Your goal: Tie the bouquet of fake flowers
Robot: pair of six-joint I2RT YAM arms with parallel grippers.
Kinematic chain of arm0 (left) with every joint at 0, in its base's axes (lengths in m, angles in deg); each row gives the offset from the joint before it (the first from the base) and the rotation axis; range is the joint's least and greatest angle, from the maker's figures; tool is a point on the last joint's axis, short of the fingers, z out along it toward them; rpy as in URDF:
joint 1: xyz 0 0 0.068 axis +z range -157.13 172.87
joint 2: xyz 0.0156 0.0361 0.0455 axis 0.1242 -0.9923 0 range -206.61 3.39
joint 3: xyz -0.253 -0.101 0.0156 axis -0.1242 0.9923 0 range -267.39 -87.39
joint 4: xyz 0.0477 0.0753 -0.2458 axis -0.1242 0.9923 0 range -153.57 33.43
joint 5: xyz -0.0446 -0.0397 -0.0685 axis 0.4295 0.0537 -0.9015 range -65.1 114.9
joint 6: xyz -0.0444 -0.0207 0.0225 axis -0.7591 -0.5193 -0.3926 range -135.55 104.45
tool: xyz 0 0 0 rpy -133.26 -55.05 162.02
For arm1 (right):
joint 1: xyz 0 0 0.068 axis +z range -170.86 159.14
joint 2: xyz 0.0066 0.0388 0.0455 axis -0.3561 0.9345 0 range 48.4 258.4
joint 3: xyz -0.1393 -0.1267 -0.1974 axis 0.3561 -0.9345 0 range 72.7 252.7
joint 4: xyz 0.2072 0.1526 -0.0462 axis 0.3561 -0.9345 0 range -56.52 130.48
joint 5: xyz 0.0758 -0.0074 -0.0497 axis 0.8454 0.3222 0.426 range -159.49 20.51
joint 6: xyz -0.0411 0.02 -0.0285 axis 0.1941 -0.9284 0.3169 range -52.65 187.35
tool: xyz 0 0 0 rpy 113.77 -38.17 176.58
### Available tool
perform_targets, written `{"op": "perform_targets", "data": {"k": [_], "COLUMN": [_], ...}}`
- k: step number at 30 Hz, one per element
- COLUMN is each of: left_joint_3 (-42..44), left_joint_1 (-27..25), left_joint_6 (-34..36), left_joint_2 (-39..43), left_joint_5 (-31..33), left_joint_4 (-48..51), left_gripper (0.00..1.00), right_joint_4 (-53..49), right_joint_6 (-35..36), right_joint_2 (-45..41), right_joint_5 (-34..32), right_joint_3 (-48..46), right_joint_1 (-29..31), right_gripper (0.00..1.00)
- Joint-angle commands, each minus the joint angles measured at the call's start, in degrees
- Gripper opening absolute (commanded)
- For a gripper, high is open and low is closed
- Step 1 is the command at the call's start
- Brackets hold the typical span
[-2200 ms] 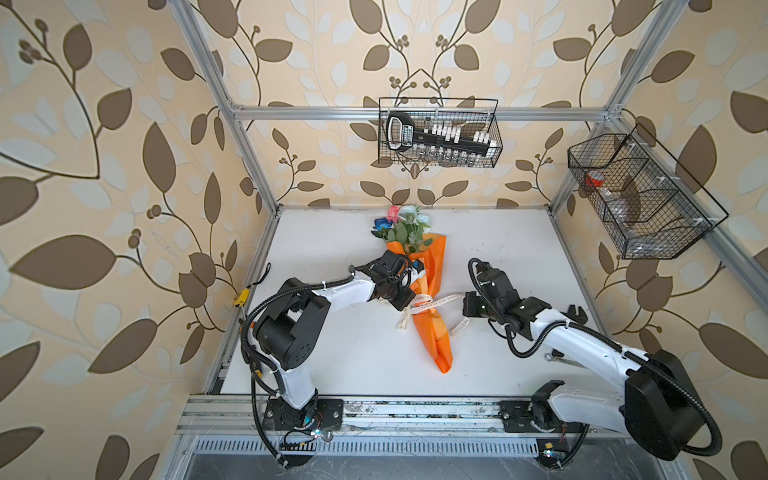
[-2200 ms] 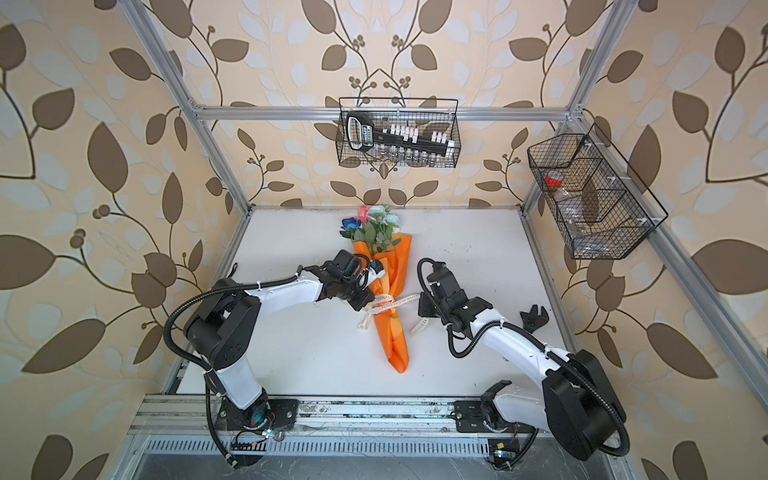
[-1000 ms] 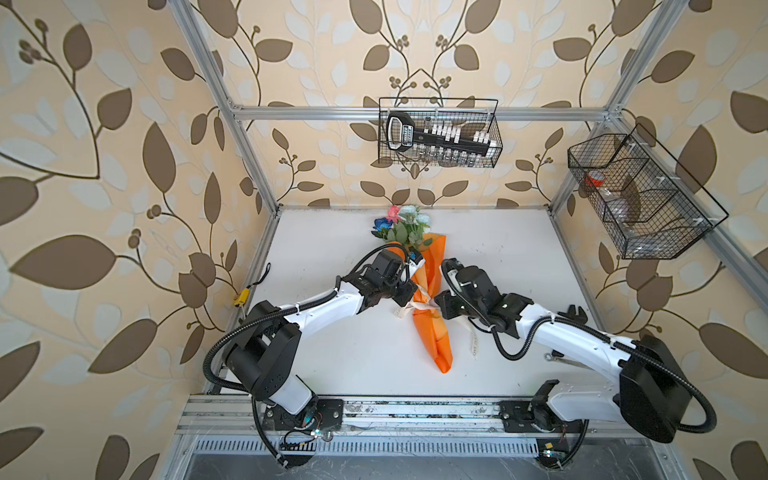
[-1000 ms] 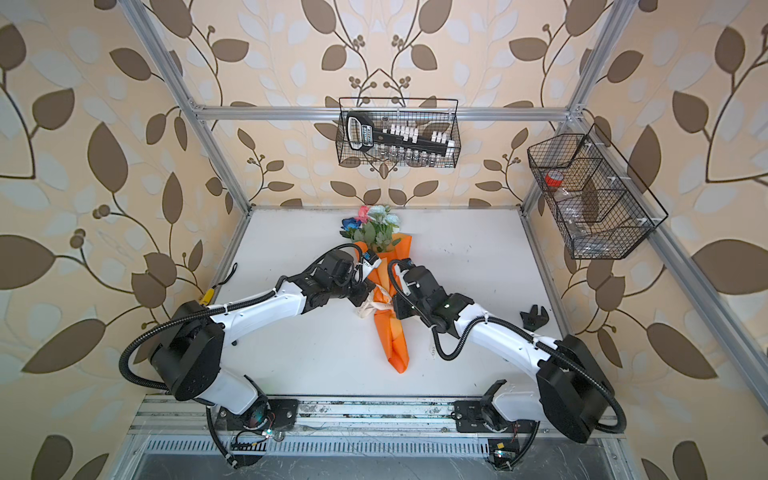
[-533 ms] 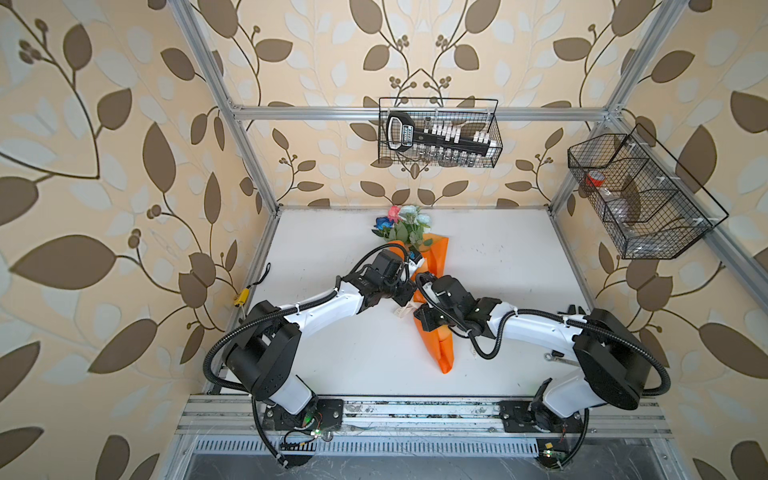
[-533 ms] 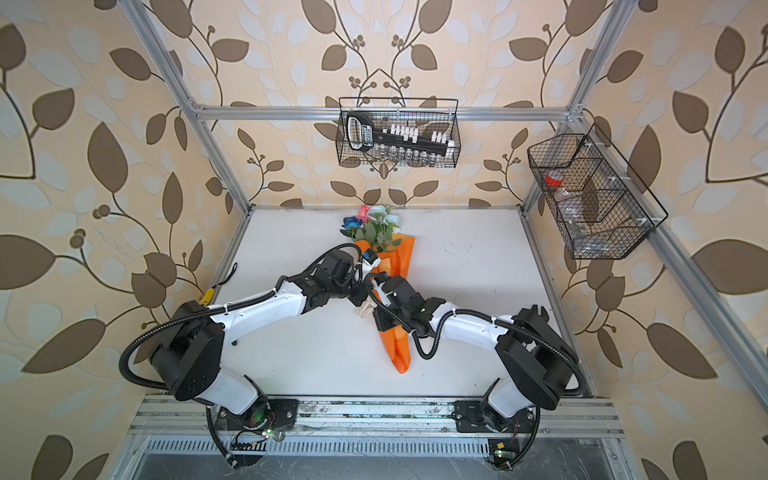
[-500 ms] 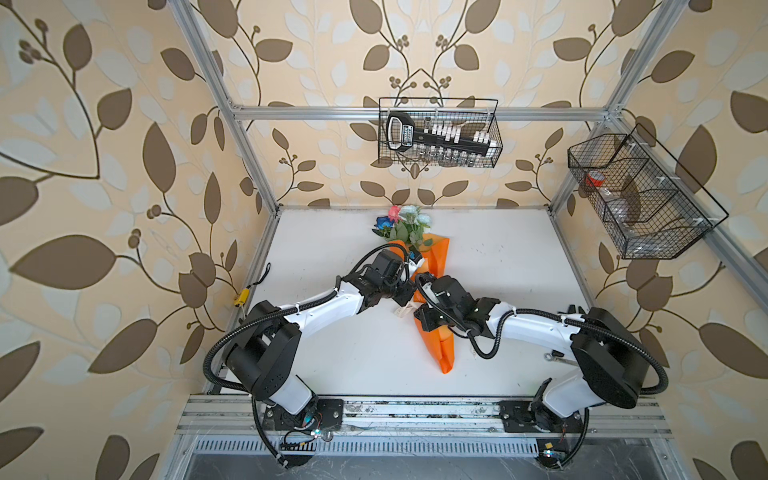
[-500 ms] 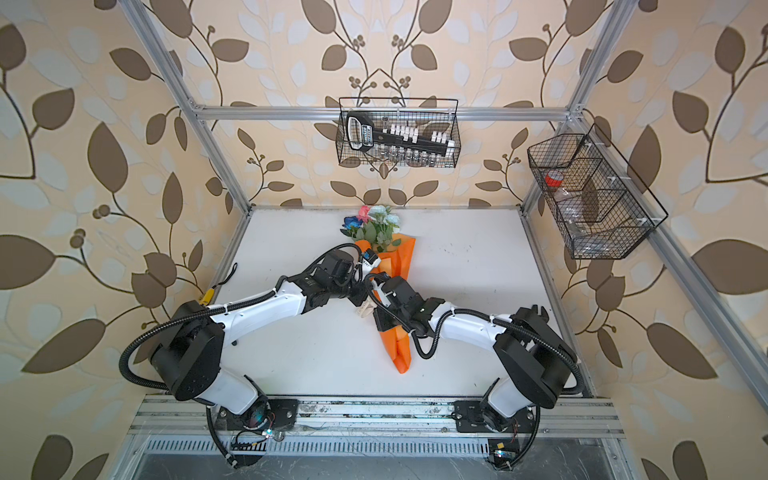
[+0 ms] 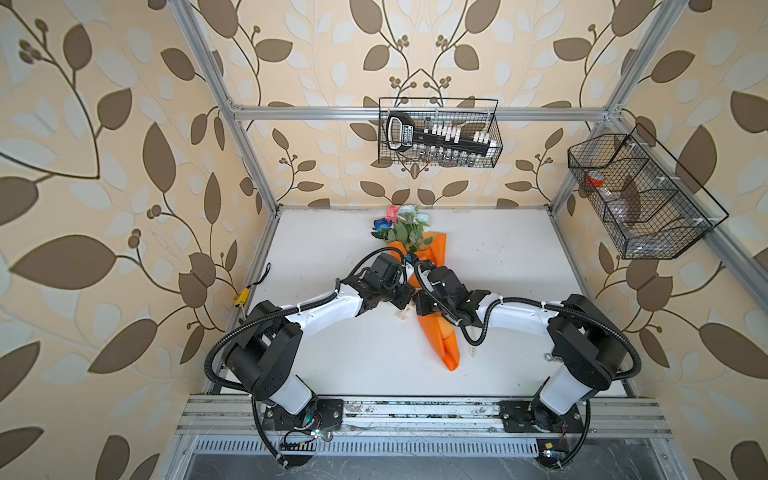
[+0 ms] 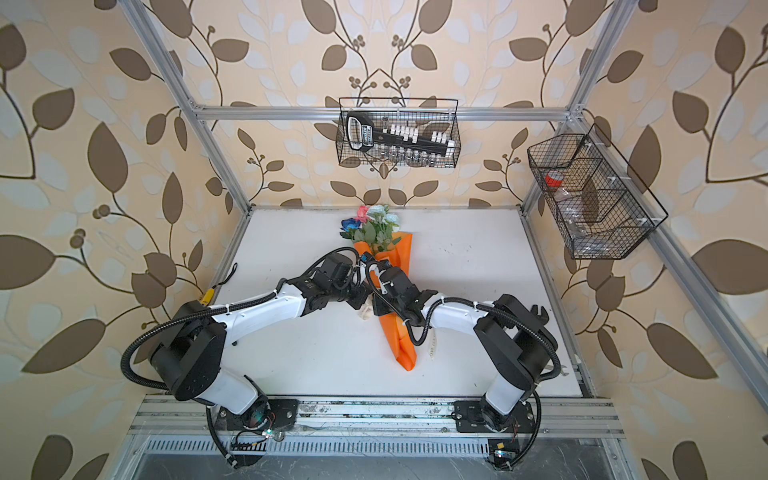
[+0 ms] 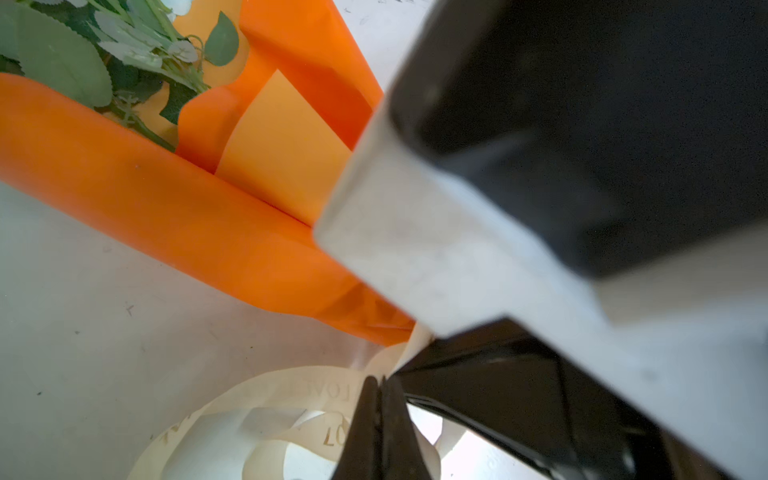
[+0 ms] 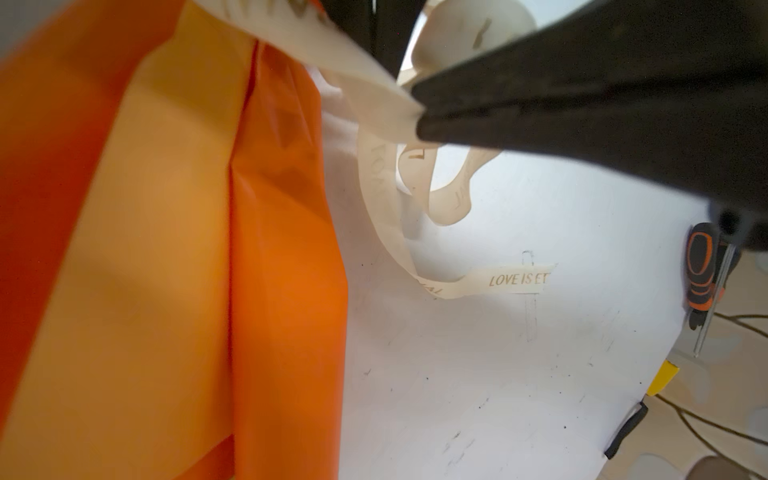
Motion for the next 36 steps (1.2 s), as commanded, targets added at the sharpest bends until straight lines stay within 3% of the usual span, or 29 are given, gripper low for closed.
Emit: {"op": "perform_targets", "data": {"k": [1, 6, 10, 12, 16, 20, 25, 28, 31, 36], "left_joint_3": [1.0, 1.79, 1.53, 1.35, 1.12, 0.74, 0.37, -0.08, -0.21, -0.6], "left_joint_1": [-0.54, -0.59, -0.58, -0.56, -0.55, -0.54, -0.58, -0.49, -0.48, -0.47], "left_joint_6": [-1.75, -2.6, -2.81, -3.16, -3.51, -3.52, -3.21, -2.88, -2.68, -2.46], "left_joint_2": [2.42, 3.06, 2.77, 2.73, 2.73, 2.73, 2.51, 2.23, 2.28, 2.29], "left_joint_5": [-0.27, -0.05, 0.16, 0.57, 0.92, 1.33, 1.73, 2.48, 2.87, 2.86], "left_joint_4": [-1.83, -2.69, -2.71, -2.63, -2.62, -2.41, -2.19, -1.59, -1.31, -1.13], "left_gripper": [0.0, 0.0, 0.0, 0.0, 0.0, 0.0, 0.0, 0.0, 0.0, 0.0], "right_joint_4": [0.28, -4.59, -8.71, -10.83, -10.27, -11.32, -14.13, -16.81, -18.9, -20.09], "right_joint_6": [-1.23, -0.85, 4.79, 8.5, 12.48, 12.56, 11.54, 10.08, 8.7, 9.13], "right_joint_2": [-0.98, -7.76, -10.28, -10.59, -14.45, -17.12, -17.63, -17.55, -15.95, -13.63], "right_joint_5": [-0.12, -0.03, 2.23, 0.09, -10.92, -11.42, -13.54, -12.26, -9.33, -3.47], "right_joint_3": [0.7, -0.78, -1.58, -2.41, -5.92, -6.89, -9.38, -9.18, -9.16, -9.66], "right_joint_1": [0.07, 0.13, 0.04, 0.33, -0.73, -6.5, -9.03, -9.89, -10.29, -10.11], "right_gripper": [0.07, 0.1, 0.15, 0.19, 0.24, 0.3, 0.38, 0.39, 0.47, 0.51]}}
